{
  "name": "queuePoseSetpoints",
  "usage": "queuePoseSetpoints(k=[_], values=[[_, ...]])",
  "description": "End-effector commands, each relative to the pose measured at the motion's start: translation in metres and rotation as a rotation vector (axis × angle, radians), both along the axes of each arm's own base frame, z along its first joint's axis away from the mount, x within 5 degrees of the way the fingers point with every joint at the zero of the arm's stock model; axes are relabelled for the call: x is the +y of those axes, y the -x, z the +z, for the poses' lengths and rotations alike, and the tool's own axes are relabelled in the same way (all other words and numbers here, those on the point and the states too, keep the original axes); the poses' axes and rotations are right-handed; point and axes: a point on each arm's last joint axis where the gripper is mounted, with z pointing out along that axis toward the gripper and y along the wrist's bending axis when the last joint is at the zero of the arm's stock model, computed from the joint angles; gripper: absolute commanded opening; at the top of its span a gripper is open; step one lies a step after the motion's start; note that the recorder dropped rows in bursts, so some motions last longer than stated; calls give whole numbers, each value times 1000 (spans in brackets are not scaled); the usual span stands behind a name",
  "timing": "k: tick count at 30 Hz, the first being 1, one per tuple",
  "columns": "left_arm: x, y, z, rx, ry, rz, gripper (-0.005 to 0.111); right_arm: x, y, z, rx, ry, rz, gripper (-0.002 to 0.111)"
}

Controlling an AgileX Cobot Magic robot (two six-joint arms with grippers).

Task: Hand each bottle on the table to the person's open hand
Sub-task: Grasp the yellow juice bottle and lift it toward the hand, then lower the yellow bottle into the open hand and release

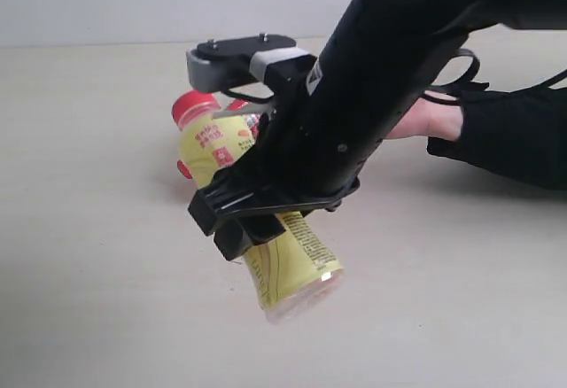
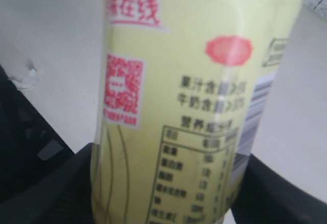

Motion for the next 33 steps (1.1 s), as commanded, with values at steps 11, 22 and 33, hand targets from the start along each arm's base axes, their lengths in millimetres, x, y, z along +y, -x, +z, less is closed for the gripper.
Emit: queuePoseSetpoints(k=[11, 22, 33], values=[[0, 1, 0, -5, -5, 4, 0, -58, -17, 53, -201, 16, -250, 0], [0, 1, 0, -5, -5, 4, 0, -83, -53, 32, -152, 97, -431, 0], [0, 1, 0, -5, -5, 4, 0, -74, -88, 7, -89, 208, -398, 0]])
